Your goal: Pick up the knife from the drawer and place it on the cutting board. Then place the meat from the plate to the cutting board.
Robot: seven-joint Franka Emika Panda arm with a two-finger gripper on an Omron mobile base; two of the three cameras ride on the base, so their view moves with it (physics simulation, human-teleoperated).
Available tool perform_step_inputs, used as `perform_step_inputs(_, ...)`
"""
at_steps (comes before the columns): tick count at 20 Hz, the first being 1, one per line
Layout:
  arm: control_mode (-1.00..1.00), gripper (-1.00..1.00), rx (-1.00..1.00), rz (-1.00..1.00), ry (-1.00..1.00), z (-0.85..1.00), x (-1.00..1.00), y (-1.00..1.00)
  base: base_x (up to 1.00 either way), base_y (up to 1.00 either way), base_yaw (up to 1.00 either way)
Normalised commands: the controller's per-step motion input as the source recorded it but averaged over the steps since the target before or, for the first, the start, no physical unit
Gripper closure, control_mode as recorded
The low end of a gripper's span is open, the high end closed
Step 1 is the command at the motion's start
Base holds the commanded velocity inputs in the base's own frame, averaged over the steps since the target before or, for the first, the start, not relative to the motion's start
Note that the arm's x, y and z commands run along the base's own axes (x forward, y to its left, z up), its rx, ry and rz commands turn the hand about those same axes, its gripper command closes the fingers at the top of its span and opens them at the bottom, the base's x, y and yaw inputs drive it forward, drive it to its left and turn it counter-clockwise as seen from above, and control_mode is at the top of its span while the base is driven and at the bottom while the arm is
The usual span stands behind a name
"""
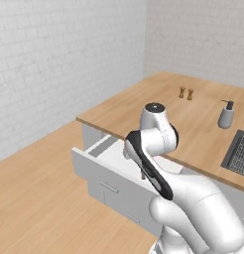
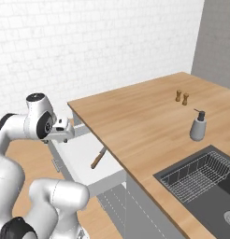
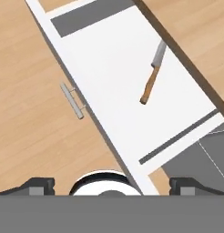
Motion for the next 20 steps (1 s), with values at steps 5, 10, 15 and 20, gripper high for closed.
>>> perform_step_inputs(5,-1.0,-1.0,0.0,0.1,0.04,-0.56,0.44,0.37,0.0,0.0,0.0)
perform_step_inputs(10,-1.0,-1.0,-0.04,0.14,0.08,-0.4,0.28,0.35,0.0,0.0,0.0)
perform_step_inputs(15,-1.0,-1.0,-0.02,0.12,0.11,-0.37,0.37,0.18,0.0,0.0,0.0)
perform_step_inputs(20,-1.0,-1.0,0.0,0.13,0.12,-0.32,0.4,0.01,0.0,0.0,0.0)
